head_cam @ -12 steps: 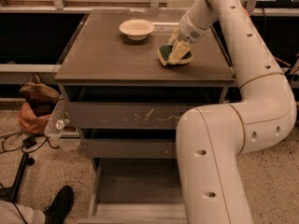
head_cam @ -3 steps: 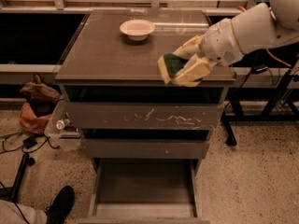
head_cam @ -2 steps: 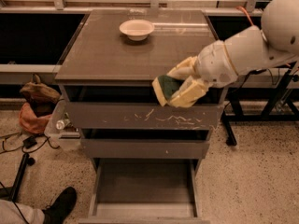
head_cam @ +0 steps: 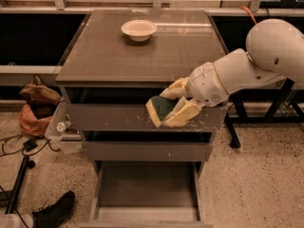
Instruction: Place sponge into bottom drawer
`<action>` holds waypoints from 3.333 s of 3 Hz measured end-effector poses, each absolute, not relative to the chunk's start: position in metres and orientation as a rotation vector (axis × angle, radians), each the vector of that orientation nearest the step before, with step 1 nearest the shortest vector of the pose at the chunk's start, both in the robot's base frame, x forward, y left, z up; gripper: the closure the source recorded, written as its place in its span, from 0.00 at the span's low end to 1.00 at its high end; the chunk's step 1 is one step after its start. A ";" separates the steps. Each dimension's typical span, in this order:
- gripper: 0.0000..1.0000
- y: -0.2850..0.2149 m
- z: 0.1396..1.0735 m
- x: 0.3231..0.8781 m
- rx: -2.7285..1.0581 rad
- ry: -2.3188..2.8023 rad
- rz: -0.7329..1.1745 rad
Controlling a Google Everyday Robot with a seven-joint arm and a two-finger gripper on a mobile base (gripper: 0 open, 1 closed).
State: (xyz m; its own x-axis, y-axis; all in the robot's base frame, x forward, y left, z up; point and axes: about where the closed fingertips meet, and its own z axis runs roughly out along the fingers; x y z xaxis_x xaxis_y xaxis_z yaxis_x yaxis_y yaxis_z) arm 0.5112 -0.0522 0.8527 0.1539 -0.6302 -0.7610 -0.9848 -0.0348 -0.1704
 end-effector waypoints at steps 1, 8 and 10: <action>1.00 -0.046 0.840 0.512 -1.733 1.540 0.665; 1.00 0.013 0.494 0.548 -1.549 1.646 0.626; 1.00 -0.011 0.313 0.599 -1.420 1.754 0.480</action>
Offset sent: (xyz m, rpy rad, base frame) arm 0.0119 0.0598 -0.2039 0.1091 -0.0393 -0.0790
